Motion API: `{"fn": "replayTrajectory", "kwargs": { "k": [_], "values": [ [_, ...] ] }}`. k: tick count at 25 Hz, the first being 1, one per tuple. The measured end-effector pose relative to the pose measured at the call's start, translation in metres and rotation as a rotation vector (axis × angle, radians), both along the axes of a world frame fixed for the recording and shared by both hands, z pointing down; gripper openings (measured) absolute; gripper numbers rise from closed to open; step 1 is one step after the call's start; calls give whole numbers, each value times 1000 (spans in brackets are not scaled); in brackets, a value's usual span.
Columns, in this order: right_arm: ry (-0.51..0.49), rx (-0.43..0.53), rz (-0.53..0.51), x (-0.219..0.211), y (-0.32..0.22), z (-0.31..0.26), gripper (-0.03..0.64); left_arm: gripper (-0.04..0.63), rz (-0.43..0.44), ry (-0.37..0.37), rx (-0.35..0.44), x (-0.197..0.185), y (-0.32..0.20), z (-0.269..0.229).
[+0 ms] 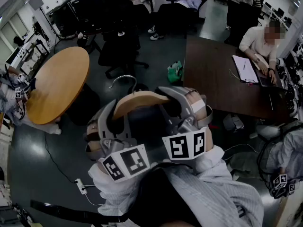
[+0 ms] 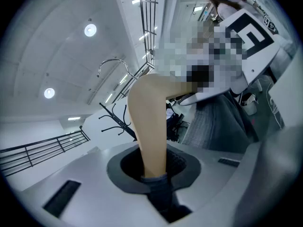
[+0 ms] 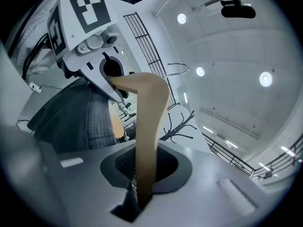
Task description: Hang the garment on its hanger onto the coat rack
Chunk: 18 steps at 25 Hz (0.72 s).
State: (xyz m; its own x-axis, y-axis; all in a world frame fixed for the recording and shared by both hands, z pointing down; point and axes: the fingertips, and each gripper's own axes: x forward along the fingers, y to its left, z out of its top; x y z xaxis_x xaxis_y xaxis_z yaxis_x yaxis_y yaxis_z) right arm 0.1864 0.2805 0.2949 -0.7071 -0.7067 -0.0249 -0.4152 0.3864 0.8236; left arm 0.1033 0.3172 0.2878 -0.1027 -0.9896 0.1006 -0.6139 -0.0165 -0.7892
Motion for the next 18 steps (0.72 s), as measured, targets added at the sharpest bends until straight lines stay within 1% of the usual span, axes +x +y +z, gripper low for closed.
{"fn": "replayTrajectory", "kwargs": {
  "k": [18],
  "values": [
    [1, 0, -18, -3, -12, -3, 40, 55, -17, 6, -9, -2, -11, -3]
  ]
}}
